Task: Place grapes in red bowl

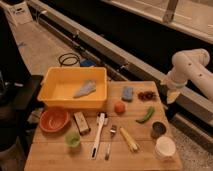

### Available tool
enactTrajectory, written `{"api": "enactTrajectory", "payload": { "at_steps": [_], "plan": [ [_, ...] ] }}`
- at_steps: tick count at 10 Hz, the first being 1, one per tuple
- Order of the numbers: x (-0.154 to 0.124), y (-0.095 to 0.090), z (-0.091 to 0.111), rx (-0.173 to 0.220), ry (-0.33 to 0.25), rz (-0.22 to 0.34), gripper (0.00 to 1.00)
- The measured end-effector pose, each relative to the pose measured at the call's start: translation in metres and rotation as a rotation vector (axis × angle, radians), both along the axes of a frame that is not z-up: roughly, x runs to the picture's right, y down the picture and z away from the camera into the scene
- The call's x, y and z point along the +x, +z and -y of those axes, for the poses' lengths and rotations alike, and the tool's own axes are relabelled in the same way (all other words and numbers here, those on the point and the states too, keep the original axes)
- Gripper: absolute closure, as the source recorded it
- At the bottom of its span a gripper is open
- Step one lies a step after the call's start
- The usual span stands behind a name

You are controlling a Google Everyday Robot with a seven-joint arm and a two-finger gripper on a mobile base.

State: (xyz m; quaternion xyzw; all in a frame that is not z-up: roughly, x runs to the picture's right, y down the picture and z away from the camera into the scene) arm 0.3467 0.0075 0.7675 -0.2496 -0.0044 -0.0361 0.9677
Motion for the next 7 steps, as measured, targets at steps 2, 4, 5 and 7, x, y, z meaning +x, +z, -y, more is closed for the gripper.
{"api": "enactTrajectory", "payload": {
  "at_steps": [2,4,5,7],
  "plan": [
    [-0.003,0.015,0.04,0.01,0.01,0.026,0.28],
    [-0.016,0.036,0.063,0.011,0.029,0.061,0.28],
    [-0.017,0.04,0.066,0.006,0.033,0.064,0.28],
    [-0.019,0.044,0.07,0.006,0.035,0.069,0.28]
  ]
}}
